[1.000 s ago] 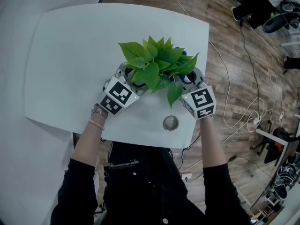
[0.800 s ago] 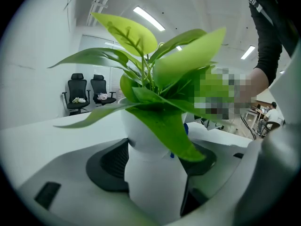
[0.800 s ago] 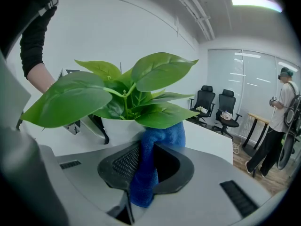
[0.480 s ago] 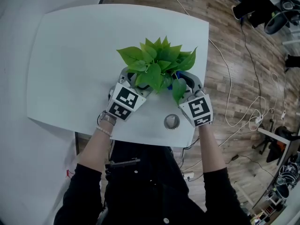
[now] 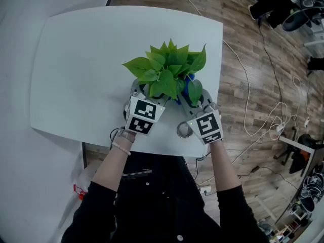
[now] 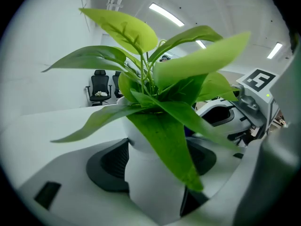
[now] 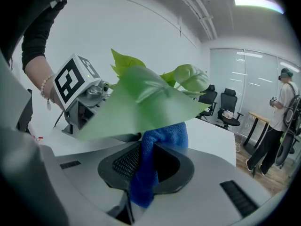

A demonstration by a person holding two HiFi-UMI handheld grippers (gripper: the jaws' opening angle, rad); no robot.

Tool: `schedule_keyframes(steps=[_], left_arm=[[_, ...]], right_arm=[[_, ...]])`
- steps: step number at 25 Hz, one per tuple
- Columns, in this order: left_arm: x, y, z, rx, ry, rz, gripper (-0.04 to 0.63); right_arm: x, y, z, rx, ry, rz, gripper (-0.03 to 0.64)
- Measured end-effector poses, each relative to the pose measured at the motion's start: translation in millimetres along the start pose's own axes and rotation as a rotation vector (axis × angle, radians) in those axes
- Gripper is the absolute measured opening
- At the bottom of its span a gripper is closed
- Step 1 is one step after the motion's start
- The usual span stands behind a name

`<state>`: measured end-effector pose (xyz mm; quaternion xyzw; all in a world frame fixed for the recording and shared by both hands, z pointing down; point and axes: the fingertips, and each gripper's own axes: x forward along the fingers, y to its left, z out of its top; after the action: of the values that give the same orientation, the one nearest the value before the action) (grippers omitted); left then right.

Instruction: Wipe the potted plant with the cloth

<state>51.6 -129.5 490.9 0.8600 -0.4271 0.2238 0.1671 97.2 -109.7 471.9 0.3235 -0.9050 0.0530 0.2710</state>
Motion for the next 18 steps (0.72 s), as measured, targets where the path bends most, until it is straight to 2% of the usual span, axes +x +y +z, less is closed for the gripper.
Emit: schedule_keyframes(steps=[11,14,18], left_arm=[[-9,-6,-11,-0.104,-0.006,0.153,0.328],[-9,-6,-11,-0.110,-0.015,0.136,0.330],[-10,-7,-3,-0.074,-0.032,0.059,0.330]], right_arm=[[-3,25,-4,0.072,0.007,-0.050,0.095],[-3,25,-5,0.096,0.005,-0.065,0.095],[-1,22,-6,0.100,0.006,-0.075,0.095]])
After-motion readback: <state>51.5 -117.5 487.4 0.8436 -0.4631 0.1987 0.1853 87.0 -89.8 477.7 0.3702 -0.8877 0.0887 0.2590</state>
